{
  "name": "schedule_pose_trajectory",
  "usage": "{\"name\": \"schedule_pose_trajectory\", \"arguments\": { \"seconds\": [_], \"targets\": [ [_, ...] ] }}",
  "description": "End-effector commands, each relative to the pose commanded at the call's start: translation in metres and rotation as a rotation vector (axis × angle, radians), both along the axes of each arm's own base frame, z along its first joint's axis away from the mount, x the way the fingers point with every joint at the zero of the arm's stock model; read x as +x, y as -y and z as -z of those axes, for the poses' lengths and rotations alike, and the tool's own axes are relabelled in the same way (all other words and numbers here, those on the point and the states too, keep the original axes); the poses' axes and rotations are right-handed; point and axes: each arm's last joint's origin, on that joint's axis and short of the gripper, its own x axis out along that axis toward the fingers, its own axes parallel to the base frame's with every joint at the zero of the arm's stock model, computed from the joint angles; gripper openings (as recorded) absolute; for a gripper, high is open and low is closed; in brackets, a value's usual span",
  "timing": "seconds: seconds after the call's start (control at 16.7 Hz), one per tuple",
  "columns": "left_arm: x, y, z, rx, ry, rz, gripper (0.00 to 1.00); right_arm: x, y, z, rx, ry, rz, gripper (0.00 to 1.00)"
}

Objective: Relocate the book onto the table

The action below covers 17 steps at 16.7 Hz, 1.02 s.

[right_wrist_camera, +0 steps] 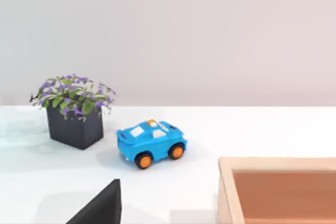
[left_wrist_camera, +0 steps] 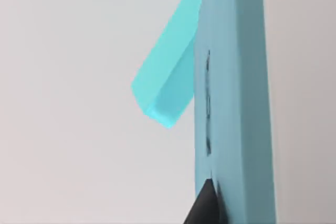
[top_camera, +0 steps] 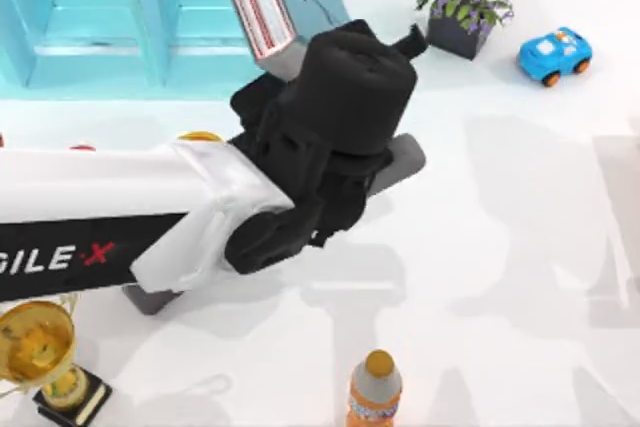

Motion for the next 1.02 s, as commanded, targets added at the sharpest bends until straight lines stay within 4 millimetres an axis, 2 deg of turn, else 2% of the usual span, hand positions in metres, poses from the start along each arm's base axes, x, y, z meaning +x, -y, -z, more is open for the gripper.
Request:
{"name": "schedule_pose_trajectory", "arguments": {
  "seconds": [0.3,0.6,0.78,1.02],
  "targets": [
    [-0.011,0.033,0.027,0.709,0.005,0.194,0.0,0.0,0.0,0.0,0.0,0.0,0.0,1.0],
    [-0.024,0.061,0.053,1.334,0.01,0.364,0.0,0.0,0.0,0.0,0.0,0.0,0.0,1.0],
    [-0.032,0.073,0.066,1.639,0.013,0.446,0.0,0.0,0.0,0.0,0.0,0.0,0.0,1.0],
    [-0.041,0.085,0.08,1.935,0.016,0.524,0.0,0.0,0.0,0.0,0.0,0.0,0.0,1.0]
  ]
}}
